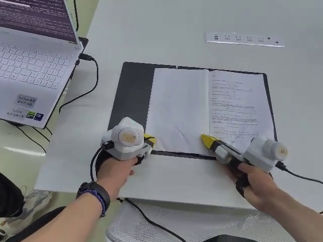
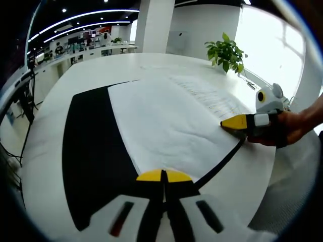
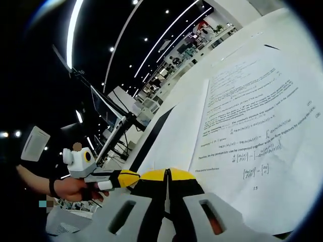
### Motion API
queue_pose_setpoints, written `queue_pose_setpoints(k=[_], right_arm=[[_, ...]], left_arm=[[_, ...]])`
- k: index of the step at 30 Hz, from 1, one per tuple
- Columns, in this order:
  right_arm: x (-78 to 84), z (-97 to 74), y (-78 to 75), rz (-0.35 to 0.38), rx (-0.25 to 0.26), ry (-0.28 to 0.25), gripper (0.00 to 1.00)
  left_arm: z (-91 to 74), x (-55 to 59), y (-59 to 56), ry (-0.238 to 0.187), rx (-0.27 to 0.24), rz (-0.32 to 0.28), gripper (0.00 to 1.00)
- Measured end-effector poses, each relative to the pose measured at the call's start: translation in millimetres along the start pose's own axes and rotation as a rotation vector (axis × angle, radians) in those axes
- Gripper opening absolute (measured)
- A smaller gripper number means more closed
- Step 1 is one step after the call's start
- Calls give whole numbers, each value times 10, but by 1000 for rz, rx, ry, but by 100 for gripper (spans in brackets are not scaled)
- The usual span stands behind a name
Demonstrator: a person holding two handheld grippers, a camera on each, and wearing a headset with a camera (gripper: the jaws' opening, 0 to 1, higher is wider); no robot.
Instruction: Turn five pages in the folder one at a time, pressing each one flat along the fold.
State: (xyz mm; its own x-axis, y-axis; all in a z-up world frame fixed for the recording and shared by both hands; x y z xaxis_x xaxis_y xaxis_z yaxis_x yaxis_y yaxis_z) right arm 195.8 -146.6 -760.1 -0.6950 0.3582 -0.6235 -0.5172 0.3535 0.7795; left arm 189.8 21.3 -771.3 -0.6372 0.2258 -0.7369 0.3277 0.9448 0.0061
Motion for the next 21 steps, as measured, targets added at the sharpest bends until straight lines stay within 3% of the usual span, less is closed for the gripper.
queue_pose_setpoints(k=[10, 21], right_arm=[[159, -123, 34, 11, -6, 10, 0], [203, -137, 45, 20, -2, 16, 0]], left_arm=[[-8, 3, -4, -2, 0, 10, 0], [-20, 12, -3, 4, -2, 19, 0]])
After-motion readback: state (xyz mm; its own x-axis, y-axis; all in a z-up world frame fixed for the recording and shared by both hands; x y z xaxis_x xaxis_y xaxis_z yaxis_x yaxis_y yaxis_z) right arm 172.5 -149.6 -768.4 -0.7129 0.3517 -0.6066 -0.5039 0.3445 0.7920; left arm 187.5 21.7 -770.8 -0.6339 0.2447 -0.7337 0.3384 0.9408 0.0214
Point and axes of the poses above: the centre of the closed fingertips' face, and the gripper's own axes: z roughly forward along the fingers, y roughly to its left, x roughly out of its underside, the point moved 3 cm from there along -z, roughly backward along the fingers, and after that the axes turned 15 degrees about -x, right-handed, at the moved point
